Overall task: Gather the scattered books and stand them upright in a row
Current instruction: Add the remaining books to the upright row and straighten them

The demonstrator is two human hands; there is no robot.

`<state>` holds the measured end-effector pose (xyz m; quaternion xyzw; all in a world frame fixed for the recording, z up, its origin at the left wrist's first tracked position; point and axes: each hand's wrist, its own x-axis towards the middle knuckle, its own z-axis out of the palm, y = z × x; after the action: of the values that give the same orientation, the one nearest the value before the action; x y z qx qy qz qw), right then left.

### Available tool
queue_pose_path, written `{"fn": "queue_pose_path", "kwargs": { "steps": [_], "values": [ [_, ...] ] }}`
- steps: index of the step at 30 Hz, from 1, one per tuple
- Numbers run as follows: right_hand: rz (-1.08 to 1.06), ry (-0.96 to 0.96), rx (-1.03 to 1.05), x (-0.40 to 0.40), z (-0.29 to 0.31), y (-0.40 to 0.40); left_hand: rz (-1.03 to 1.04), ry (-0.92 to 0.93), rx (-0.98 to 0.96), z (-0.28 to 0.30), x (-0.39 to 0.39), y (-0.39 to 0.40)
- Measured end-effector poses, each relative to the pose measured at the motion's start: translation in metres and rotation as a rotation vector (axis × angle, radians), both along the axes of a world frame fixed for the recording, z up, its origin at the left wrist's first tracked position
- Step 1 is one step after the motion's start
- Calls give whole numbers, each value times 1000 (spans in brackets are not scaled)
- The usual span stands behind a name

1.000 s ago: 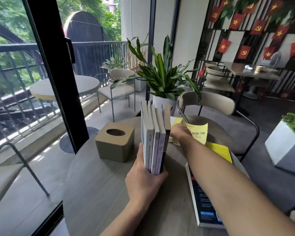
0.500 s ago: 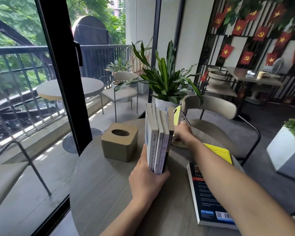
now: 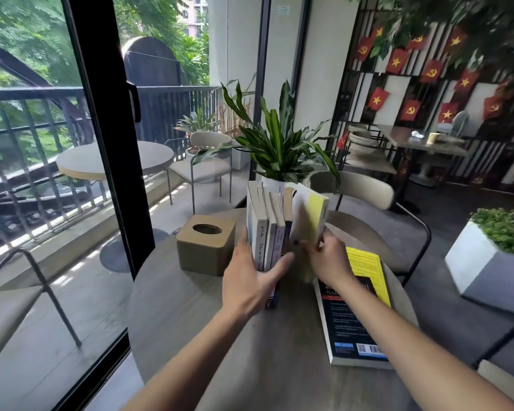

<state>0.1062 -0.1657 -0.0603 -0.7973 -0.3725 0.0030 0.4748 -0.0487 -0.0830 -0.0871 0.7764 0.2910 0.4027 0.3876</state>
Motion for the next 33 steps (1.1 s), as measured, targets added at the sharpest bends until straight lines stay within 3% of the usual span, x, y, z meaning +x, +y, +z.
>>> {"fn": "queue_pose_path", "kwargs": {
  "steps": [4,8,11,19,30,33],
  "values": [
    [90,42,-7,-27,-11,-12,-72,-148,0,41,6,4],
    [299,141,-130,-45,-2,-25,-107,-117,-31,55,8,9],
    [413,88,-198,-50,-3,-22,-100,-101,-30,58,8,6],
    [123,19,-86,-70,-23,0,-61,10,33,60,12,10],
    [129,-11,-232,-76,-28,-13,-69,53,20,44,6,19],
    [46,-20,-137,-72,-31,-34,-42,29,-16,26,2,13]
  ]
}}
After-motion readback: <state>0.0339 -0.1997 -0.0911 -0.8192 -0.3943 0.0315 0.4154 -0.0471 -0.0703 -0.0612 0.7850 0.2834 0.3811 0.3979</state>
